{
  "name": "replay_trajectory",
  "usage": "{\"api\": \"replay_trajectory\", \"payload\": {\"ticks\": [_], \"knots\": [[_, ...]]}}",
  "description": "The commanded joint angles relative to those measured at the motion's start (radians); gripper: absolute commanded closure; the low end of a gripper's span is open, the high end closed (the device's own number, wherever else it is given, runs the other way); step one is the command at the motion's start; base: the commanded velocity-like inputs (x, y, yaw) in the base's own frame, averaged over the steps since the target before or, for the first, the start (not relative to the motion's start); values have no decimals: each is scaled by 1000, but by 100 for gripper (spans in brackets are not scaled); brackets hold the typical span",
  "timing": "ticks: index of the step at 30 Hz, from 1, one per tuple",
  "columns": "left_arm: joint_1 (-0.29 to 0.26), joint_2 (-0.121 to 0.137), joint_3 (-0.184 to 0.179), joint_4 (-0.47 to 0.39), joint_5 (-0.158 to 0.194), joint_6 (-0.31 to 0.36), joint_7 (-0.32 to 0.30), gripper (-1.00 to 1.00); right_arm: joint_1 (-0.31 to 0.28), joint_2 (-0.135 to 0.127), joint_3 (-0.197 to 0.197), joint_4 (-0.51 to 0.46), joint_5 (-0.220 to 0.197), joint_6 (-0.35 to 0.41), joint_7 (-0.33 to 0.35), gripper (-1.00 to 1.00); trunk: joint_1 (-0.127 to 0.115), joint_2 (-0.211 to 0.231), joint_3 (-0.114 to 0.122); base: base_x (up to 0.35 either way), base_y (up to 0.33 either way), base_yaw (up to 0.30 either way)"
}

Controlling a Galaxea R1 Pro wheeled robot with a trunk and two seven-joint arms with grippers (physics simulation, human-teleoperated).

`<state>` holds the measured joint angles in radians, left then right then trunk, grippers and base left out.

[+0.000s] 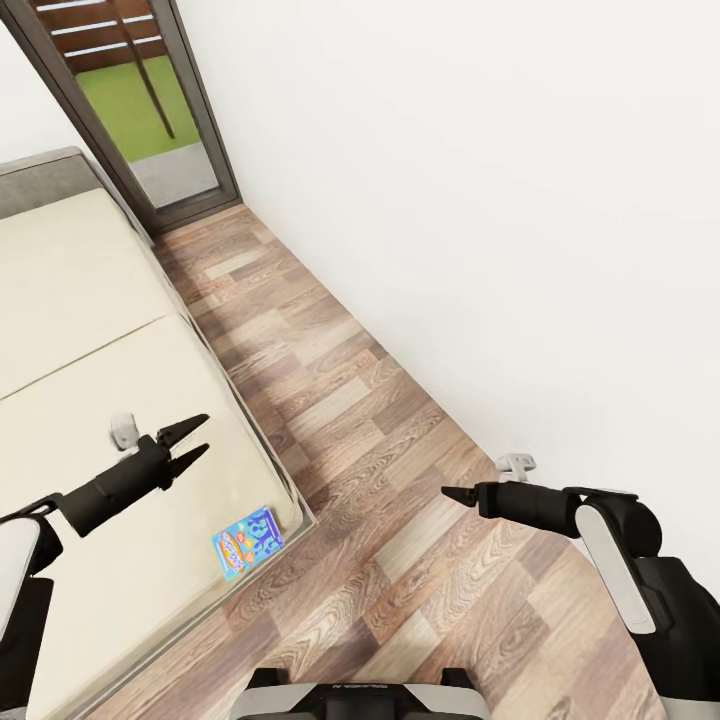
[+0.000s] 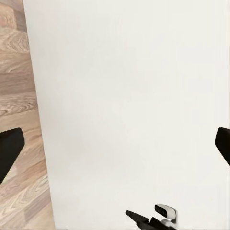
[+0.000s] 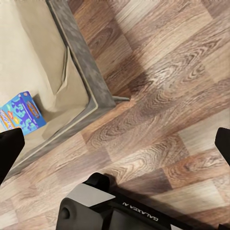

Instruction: Put all the toys in the child's room - the three board games (two on the bed and one on the table), the two jigsaw puzzles on the table, and the tennis ball on the table - inside the toy box on the table in the child's room.

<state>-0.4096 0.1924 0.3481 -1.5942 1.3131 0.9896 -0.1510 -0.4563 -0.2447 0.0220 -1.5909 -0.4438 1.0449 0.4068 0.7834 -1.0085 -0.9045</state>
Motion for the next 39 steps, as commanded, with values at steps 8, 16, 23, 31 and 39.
{"api": "replay_trajectory", "payload": {"ticks": [8, 16, 23, 31, 39], "knots": [[13, 5, 5, 1, 148, 23, -91, -100, 0, 3, 4, -1, 10, 2, 10, -100, 0, 0, -1, 0, 0, 0], [30, 11, 3, -3, 199, 28, -136, -100, 0, 6, 8, -1, 10, 2, 9, -100, 0, 0, -1, 0, 0, 0], [35, 13, 0, -8, 213, 31, -160, -100, 1, 7, 9, -1, 10, 2, 9, -100, 0, 0, -1, 0, 0, 0], [38, 38, 0, -12, 219, 36, -199, -100, 1, 6, 8, -1, 10, 2, 9, -100, 0, 0, -1, 0, 0, 0], [47, 77, -9, -13, 221, 30, -225, -100, 1, 5, 8, -1, 10, 2, 9, -100, 0, 0, -1, 0, 0, 0]]}}
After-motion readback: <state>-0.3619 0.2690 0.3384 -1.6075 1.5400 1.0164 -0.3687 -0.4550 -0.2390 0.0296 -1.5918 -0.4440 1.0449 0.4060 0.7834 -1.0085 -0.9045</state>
